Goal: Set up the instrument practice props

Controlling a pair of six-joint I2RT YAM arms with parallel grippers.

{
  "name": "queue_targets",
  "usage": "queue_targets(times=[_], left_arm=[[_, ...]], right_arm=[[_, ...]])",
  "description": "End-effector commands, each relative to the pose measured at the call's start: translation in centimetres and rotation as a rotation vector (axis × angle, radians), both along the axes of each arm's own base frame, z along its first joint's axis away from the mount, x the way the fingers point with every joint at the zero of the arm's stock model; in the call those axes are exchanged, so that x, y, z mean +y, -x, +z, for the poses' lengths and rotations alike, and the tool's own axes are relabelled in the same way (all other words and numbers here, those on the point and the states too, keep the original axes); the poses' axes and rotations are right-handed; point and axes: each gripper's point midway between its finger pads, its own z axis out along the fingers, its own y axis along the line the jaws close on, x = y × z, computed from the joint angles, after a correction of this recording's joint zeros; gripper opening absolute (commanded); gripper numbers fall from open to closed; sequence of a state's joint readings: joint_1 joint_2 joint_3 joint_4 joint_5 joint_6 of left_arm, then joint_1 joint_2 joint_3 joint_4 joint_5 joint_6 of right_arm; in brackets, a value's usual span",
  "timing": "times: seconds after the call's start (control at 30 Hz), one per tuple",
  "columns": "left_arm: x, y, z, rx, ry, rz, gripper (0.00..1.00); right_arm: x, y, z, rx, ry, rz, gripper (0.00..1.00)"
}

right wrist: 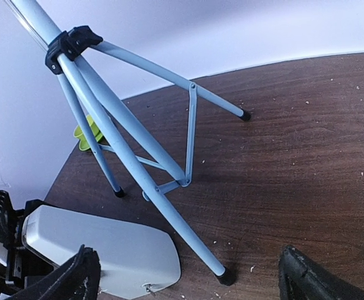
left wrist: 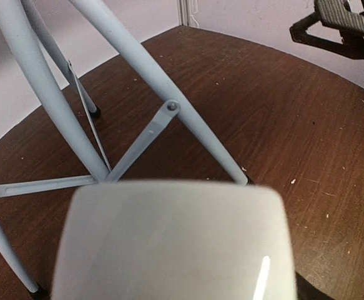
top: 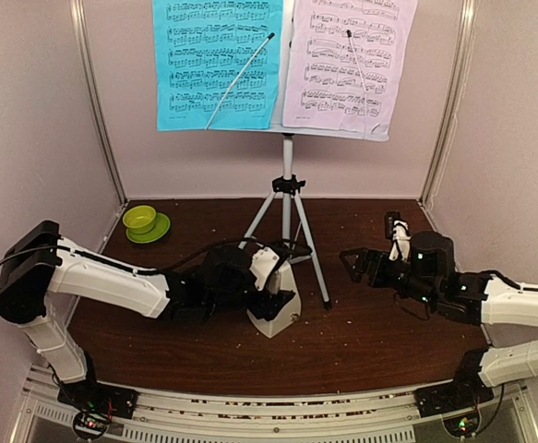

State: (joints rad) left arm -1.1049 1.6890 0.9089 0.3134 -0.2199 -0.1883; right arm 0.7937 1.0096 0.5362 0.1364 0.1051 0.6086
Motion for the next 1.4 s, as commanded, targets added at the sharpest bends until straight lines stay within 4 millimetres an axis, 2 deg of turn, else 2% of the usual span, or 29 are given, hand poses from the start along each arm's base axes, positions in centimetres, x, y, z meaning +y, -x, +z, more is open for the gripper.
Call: queue_targets(times=[0.0,0.13,0.3,0.5,0.7,0.87,1.07,1.37], left_arm=[[-1.5,-0.6,5.7,-0.078,0.132,-0.024,0.86],[-1.0,-0.2,7.2,-0.093,0.156,-0.032,0.91],[0.1,1.0,8.4,-0.094,0.187,-0.065,0.93],[2.5,2.8,8.0,-0.095,0.173,-0.125,0.87],[4.1,2.5,7.8,-0.077,0.176,-0.131,0.79],[3.5,1.7,8.1,-0.083,0.186,-0.118,0.73],[2.5,0.8,8.2,-0.075,0.204,-0.102,0.67],[2.2,0.0,7.7,-0.055,0.217,-0.076,0.58]], right_arm=[[-1.1,0.0,-0.9,0.014,-0.047,-0.005,1.0],[0.8,0.1,-1.5,0.087,0.001,0.084,1.0],[3.0,-0.2,-2.1,0.197,0.031,0.155,1.0],[6.8,0.4,1.3,0.17,-0.059,0.336,1.0],[9.2,0.3,4.4,0.16,-0.113,0.431,1.0],[11.0,0.2,4.8,0.192,-0.139,0.467,1.0],[13.2,0.5,4.7,0.217,-0.144,0.5,0.95],[15.3,0.3,3.2,0.269,-0.148,0.504,0.8]])
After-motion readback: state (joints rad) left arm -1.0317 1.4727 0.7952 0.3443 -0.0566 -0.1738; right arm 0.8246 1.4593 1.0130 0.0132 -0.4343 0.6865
